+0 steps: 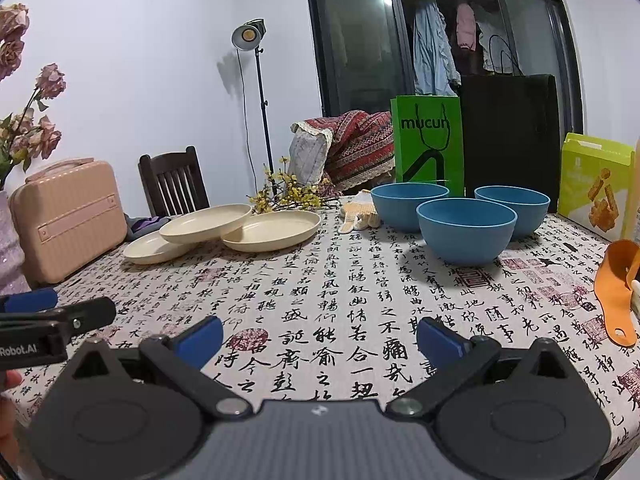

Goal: Organize plates and bowls

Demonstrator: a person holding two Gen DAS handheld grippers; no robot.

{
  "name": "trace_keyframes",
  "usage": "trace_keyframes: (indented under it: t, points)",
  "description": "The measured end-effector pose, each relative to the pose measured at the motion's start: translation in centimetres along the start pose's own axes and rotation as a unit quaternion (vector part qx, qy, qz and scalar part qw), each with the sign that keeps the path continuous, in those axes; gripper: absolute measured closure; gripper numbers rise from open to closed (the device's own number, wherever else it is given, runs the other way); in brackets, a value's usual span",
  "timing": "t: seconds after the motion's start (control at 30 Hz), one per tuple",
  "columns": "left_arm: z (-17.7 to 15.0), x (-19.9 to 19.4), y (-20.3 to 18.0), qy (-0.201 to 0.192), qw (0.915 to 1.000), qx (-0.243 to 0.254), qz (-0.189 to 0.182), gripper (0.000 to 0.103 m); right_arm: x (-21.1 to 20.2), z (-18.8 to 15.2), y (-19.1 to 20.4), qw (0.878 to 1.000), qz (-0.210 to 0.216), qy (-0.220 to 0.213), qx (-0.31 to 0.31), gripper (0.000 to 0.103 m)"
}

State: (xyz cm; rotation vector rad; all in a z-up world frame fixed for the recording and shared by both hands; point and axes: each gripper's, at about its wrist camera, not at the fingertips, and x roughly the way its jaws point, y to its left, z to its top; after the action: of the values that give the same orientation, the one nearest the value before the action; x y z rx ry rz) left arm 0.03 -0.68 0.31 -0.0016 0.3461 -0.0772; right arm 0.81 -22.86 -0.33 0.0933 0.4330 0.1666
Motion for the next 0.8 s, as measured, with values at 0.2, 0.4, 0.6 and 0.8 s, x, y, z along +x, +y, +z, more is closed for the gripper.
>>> trace_keyframes:
  t: [0.2, 0.4, 0.6, 0.8]
  points:
    - [0.0, 0.1, 0.0, 0.001, 1.0, 0.0, 0.0, 0.0, 0.3, 0.0, -0.1, 1.0, -0.002, 0.003, 0.0, 0.0]
    - [0.0, 0.3, 0.0, 0.0, 1.0, -0.001, 0.0, 0.0, 0.6, 0.2, -0.1, 1.0, -0.002, 0.004, -0.001, 0.0]
    - [0.3, 0.8, 0.2, 0.002, 1.0, -0.001, 0.0, 0.0, 0.9, 0.3, -0.1, 1.0, -0.001, 0.005, -0.002, 0.0]
    - [0.4, 1.2, 0.3, 0.001, 1.0, -0.001, 0.0, 0.0, 1.6, 0.7, -0.1, 1.0, -0.001, 0.005, 0.0, 0.0]
